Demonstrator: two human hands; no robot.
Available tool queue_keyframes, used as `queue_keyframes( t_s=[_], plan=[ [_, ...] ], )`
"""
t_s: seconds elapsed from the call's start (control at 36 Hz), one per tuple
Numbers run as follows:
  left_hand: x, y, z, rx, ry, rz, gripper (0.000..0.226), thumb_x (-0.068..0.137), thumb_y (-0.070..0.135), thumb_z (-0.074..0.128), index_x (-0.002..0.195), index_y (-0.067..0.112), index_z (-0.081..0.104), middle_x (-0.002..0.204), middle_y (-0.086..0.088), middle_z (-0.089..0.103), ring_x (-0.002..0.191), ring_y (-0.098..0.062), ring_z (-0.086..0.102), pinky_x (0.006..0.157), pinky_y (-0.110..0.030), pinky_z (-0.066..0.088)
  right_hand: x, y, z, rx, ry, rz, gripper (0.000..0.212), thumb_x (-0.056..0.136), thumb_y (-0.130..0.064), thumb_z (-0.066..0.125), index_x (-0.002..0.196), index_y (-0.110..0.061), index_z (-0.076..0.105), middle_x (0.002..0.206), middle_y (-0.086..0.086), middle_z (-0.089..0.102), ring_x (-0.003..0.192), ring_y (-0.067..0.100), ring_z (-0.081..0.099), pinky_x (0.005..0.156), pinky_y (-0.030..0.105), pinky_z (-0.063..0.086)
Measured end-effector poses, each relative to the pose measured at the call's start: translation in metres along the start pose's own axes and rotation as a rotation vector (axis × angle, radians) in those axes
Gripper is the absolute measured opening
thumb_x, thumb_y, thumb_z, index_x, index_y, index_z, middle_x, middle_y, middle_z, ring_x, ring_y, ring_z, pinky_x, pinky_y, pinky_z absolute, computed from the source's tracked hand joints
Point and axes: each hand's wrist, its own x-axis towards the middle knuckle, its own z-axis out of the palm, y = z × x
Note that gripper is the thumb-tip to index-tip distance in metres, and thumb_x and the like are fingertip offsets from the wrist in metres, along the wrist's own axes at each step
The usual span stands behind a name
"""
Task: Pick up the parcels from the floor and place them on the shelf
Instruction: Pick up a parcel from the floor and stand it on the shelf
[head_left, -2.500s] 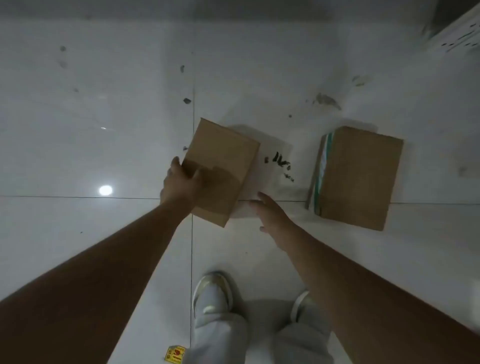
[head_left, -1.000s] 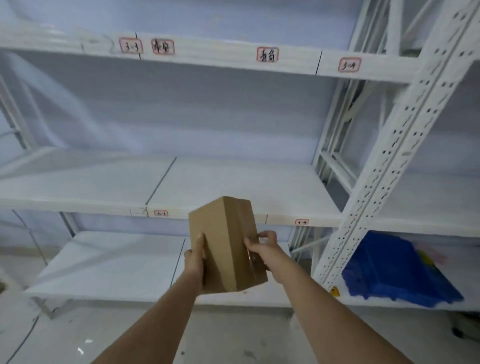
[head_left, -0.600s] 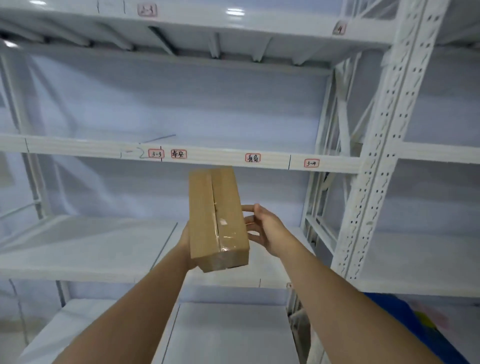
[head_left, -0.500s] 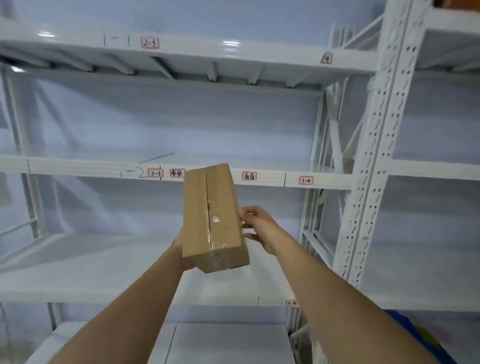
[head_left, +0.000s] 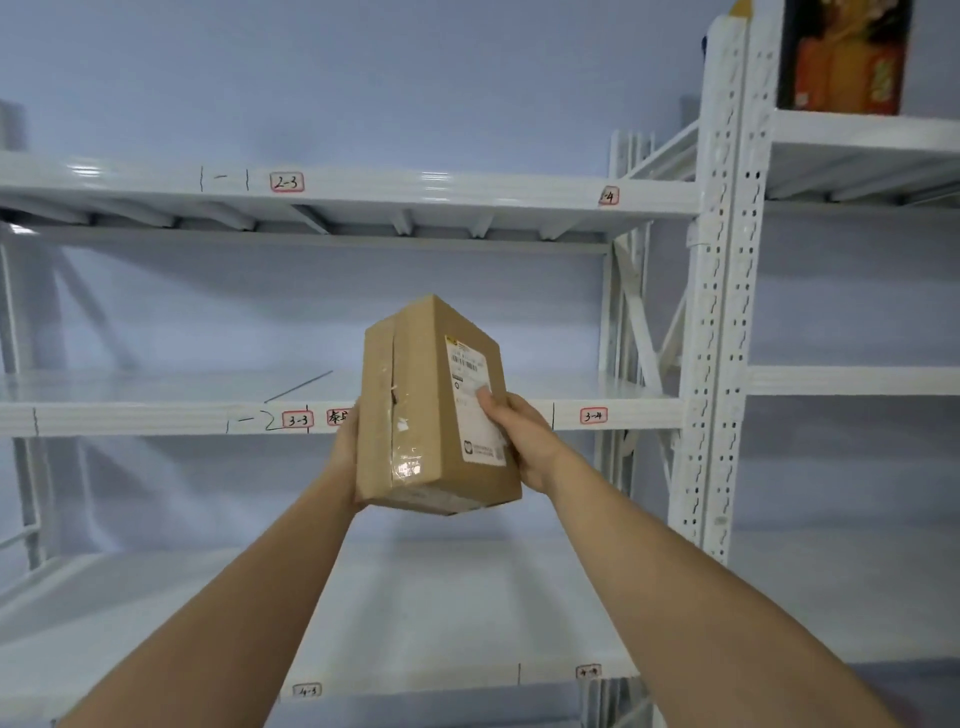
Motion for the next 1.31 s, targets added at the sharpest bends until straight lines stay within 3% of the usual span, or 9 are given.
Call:
queue_keyframes(
  t_s=[0.11,0.22,0.36,0.44,0.56,0.64,0.83,1.11,1.31],
  plan=[
    [0.008,0.009,-0.008,-0.018,-0.110,-0.019,0.077,0.085,0.076,0.026,0.109,0.017,0.070,0.104,-0.009,0.075,0.097,-0.030,0.069,0.087,-0.043,0.052,0.003,-0.013,0.000,-0.035,0.100,-0.086,0.042,0.091,-0.027,0.062,0.131,-0.014,0.053,0.094,0.000,0.071,0.078,0.016,0.069,0.066,0.030,0.057],
    [0.010,0.013,-0.001,0.119,-0.177,0.060,0.054,0.092,0.063,0.035,0.112,0.024,0.067,0.095,0.000,0.078,0.085,-0.019,0.075,0.080,-0.039,0.053,0.005,-0.021,0.005,-0.015,0.123,-0.142,0.041,0.095,-0.020,0.056,0.135,-0.023,0.052,0.099,0.002,0.071,0.078,0.015,0.069,0.065,0.030,0.057],
    [0.017,0.028,0.001,0.291,0.092,0.189,0.052,0.092,0.049,0.053,0.130,0.016,0.042,0.111,-0.003,0.058,0.103,-0.022,0.056,0.088,-0.039,0.049,0.006,-0.028,0.003,0.168,0.114,-0.177,0.044,0.098,-0.013,0.050,0.138,-0.032,0.051,0.095,-0.003,0.073,0.066,0.008,0.073,0.055,0.025,0.058],
    [0.020,0.033,0.005,0.277,0.168,0.257,0.034,0.093,0.034,0.059,0.117,0.023,0.036,0.113,-0.005,0.052,0.106,-0.021,0.050,0.093,-0.039,0.047,0.005,-0.033,0.002,0.120,0.126,-0.190,0.043,0.098,-0.014,0.051,0.136,-0.034,0.052,0.096,-0.004,0.071,0.068,0.007,0.070,0.057,0.024,0.054],
    [0.025,0.040,0.014,0.241,0.156,0.278,0.010,0.096,0.024,0.055,0.087,0.022,0.051,0.096,-0.001,0.063,0.094,-0.019,0.060,0.065,-0.025,0.048,0.008,-0.038,0.006,0.063,0.149,-0.208,0.047,0.097,-0.012,0.050,0.139,-0.033,0.049,0.101,-0.003,0.067,0.075,0.008,0.063,0.058,0.021,0.048],
    [0.023,0.044,0.019,0.245,0.109,0.285,0.016,0.099,0.033,0.046,0.096,0.020,0.055,0.101,0.003,0.065,0.098,-0.017,0.061,0.070,-0.028,0.049,0.011,-0.043,0.008,0.084,0.175,-0.223,0.049,0.097,-0.008,0.051,0.142,-0.026,0.045,0.097,-0.006,0.064,0.074,0.004,0.064,0.050,0.016,0.050],
    [0.022,0.056,0.021,0.263,-0.025,0.273,0.051,0.097,0.056,0.032,0.129,0.025,0.057,0.136,0.005,0.058,0.128,-0.016,0.051,0.110,-0.045,0.039,0.018,-0.049,0.010,0.007,0.202,-0.251,0.046,0.097,-0.011,0.051,0.142,-0.021,0.045,0.140,0.001,0.054,0.082,0.001,0.061,0.065,0.022,0.047],
    [0.023,0.074,0.021,0.360,-0.084,0.278,0.052,0.095,0.061,0.027,0.130,0.034,0.055,0.139,0.013,0.054,0.133,-0.015,0.045,0.111,-0.048,0.034,0.027,-0.061,0.010,-0.074,0.235,-0.257,0.035,0.096,-0.012,0.052,0.131,-0.017,0.049,0.136,0.000,0.058,0.105,0.013,0.057,0.106,0.042,0.044],
    [0.032,0.098,0.032,0.610,-0.079,0.361,0.041,0.092,0.055,0.044,0.131,0.044,0.051,0.145,-0.002,0.044,0.132,-0.023,0.046,0.098,-0.043,0.040,0.037,-0.079,0.013,-0.150,0.197,-0.291,0.040,0.094,0.001,0.049,0.130,-0.017,0.048,0.144,-0.001,0.051,0.120,0.018,0.054,0.107,0.044,0.043]
  ],
)
